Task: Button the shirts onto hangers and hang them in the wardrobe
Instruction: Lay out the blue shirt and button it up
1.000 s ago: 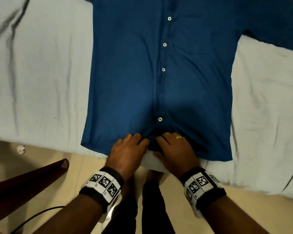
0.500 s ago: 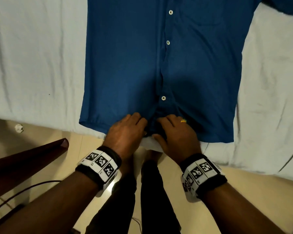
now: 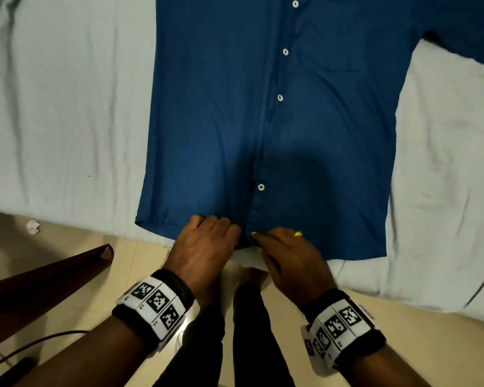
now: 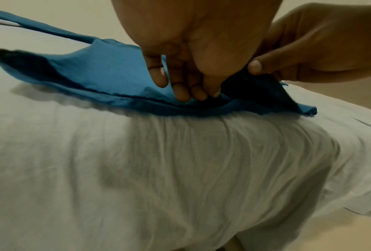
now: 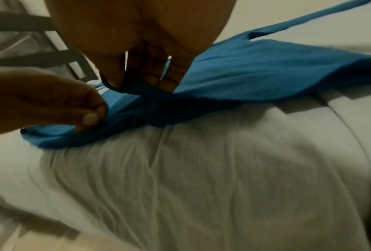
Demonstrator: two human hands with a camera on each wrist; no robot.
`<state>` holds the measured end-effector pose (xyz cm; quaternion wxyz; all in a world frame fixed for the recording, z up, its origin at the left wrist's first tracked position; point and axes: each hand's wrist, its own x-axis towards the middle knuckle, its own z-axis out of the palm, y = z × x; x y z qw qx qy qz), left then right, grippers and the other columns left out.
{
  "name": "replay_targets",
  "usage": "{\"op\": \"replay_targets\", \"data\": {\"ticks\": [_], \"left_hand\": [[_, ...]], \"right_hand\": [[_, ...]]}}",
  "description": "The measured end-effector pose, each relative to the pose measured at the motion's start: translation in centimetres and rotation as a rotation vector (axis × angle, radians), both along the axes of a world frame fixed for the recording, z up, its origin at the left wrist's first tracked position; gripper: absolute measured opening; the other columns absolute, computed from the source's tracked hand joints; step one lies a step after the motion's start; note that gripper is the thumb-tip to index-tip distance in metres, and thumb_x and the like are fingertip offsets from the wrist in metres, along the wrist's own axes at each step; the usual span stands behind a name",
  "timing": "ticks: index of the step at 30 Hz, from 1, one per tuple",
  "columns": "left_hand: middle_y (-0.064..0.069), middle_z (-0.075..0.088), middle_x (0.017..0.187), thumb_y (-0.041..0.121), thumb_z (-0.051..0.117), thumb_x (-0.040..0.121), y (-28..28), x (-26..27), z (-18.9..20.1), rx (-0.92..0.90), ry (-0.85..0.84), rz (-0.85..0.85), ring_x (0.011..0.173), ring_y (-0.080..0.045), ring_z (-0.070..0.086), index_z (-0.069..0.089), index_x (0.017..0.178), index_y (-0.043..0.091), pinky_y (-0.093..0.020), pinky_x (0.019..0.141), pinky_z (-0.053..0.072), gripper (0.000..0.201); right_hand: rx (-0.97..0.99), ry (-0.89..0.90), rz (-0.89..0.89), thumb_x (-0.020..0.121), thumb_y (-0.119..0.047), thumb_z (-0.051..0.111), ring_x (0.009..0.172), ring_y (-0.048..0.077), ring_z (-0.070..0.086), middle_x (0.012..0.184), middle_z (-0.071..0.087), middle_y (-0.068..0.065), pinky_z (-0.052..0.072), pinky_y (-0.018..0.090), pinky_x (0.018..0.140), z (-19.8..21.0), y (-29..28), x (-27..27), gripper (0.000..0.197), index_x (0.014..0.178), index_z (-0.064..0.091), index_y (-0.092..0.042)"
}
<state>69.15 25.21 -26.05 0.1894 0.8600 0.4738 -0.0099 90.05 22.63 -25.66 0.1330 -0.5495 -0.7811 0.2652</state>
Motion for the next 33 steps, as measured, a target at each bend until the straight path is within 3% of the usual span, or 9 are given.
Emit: {"op": "replay_targets", "data": {"ticks": [2,5,11,17,22,25,27,30,33], "left_hand": [[0.001,0.057,0.081,0.026,0.05,0.09,0.1,-0.3,-0.4,-0.084,-0.003,0.0,0.073,-0.025,0.061,0.062,0.09,0.022,-0.039,0.066,0.044,0.012],[0.002,0.065,0.094,0.029,0.047,0.096,1.1,-2.4,0.7,-0.136,-0.059,0.312,0.082,-0.023,0.065,0.063,0.107,0.024,-0.035,0.068,0.048,0.02],[-0.003,0.06,0.102,0.052,0.054,0.097,3.5,-8.7,1.8,-0.235,0.024,0.98,0.089,-0.028,0.063,0.051,0.109,0.024,-0.041,0.074,0.052,0.031],[-0.002,0.06,0.091,0.055,0.053,0.095,3.4,-8.9,2.0,-0.193,0.127,0.912,0.072,-0.031,0.064,0.048,0.107,0.022,-0.037,0.058,0.05,0.036],[-0.006,0.057,0.092,0.048,0.047,0.099,3.4,-8.7,1.2,-0.222,0.262,0.818,0.063,-0.027,0.062,0.059,0.103,0.018,-0.033,0.048,0.048,0.032],[-0.008,0.058,0.087,0.021,0.071,0.091,2.9,-9.2,0.6,-0.252,0.155,0.84,0.06,-0.027,0.061,0.066,0.091,0.013,-0.028,0.05,0.037,0.009],[-0.008,0.058,0.084,0.008,0.069,0.092,2.4,-10.0,-0.1,-0.26,0.041,0.917,0.064,-0.03,0.062,0.067,0.087,0.012,-0.031,0.058,0.039,0.006],[-0.007,0.058,0.087,0.006,0.058,0.099,1.9,-11.0,-0.8,-0.343,-0.185,1.078,0.08,-0.031,0.063,0.068,0.092,0.008,-0.037,0.071,0.044,0.012],[-0.008,0.064,0.088,0.006,0.06,0.098,2.0,-11.7,-0.7,-0.42,-0.206,1.056,0.084,-0.028,0.064,0.068,0.097,0.009,-0.033,0.071,0.042,0.008]], "right_hand": [[-0.109,-0.125,0.093,0.09,-0.032,0.052,0.078,0.03,0.066,0.096,0.068,0.006,0.056,0.038,0.062,-0.3,-0.4,-0.5,0.039,0.119,0.071,-0.014],[-0.274,-0.215,0.132,0.087,-0.044,0.043,0.073,0.025,0.069,0.091,0.072,-0.002,0.055,0.035,0.055,0.8,0.4,-0.1,0.045,0.116,0.072,-0.026],[-0.366,-0.166,0.188,0.092,-0.054,0.027,0.087,0.023,0.067,0.094,0.07,-0.005,0.054,0.043,0.072,3.1,7.6,-0.2,0.052,0.093,0.07,-0.025],[-0.178,-0.19,0.318,0.092,-0.047,0.035,0.086,0.033,0.067,0.091,0.071,0.006,0.054,0.045,0.072,5.0,20.9,-5.3,0.045,0.092,0.071,-0.02],[-0.064,-0.373,0.49,0.098,-0.029,0.053,0.106,0.035,0.06,0.116,0.065,0.007,0.051,0.046,0.087,4.9,33.4,-9.9,0.024,0.113,0.07,-0.023],[0.073,-0.416,0.55,0.099,-0.021,0.056,0.106,0.036,0.058,0.128,0.055,0.006,0.049,0.041,0.075,4.0,38.5,-13.3,0.024,0.118,0.069,-0.023],[0.135,-0.495,0.604,0.098,-0.012,0.058,0.106,0.036,0.057,0.139,0.046,0.003,0.043,0.038,0.066,3.0,40.6,-15.7,0.03,0.124,0.066,-0.025],[0.158,-0.609,0.716,0.093,-0.004,0.06,0.105,0.039,0.058,0.143,0.042,0.006,0.042,0.039,0.064,1.4,42.6,-18.0,0.036,0.125,0.063,-0.021],[0.123,-0.66,0.817,0.091,-0.006,0.062,0.106,0.042,0.058,0.131,0.05,0.015,0.047,0.046,0.074,0.8,44.2,-19.3,0.025,0.115,0.066,-0.014]]}}
